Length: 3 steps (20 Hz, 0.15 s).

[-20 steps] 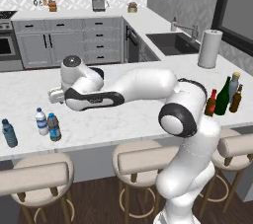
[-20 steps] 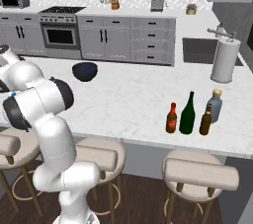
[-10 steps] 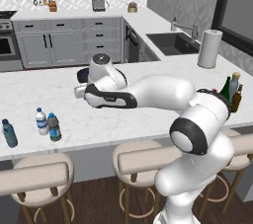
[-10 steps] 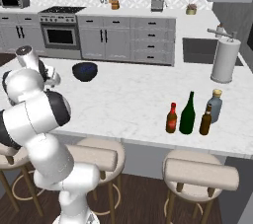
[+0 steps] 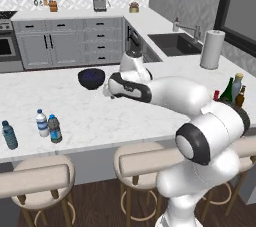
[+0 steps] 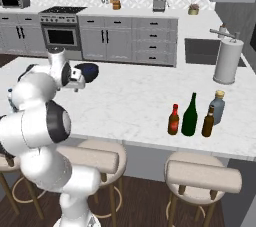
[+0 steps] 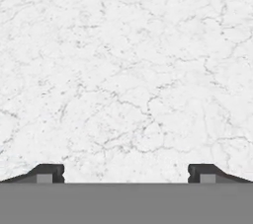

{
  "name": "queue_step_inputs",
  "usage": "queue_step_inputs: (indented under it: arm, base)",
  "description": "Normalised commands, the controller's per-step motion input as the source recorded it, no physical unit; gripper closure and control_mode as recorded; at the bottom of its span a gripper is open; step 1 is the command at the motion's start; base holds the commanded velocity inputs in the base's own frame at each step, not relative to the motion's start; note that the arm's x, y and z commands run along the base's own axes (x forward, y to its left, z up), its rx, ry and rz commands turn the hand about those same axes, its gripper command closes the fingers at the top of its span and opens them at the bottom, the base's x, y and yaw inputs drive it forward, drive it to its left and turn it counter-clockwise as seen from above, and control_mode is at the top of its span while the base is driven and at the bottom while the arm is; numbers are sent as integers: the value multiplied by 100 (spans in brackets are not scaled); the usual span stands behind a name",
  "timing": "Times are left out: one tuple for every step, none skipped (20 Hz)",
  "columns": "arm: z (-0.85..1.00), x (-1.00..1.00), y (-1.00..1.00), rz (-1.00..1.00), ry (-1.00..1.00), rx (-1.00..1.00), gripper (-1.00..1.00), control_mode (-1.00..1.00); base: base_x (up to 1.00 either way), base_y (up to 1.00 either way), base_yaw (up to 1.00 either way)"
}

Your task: Move the plastic bottles in the middle to the plastics group, and the glass bottles in the middle to the glass group.

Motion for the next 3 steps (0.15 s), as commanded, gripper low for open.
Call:
queue_step_inputs:
  arm:
    - [0,-40,-84,11,-3,0,-100,-100]
    - [0,-56,-73,4,0,0,-100,-100]
    - [0,-65,-68,2,0,0,-100,-100]
  base:
    - [0,0,0]
    - [0,0,0]
    - [0,0,0]
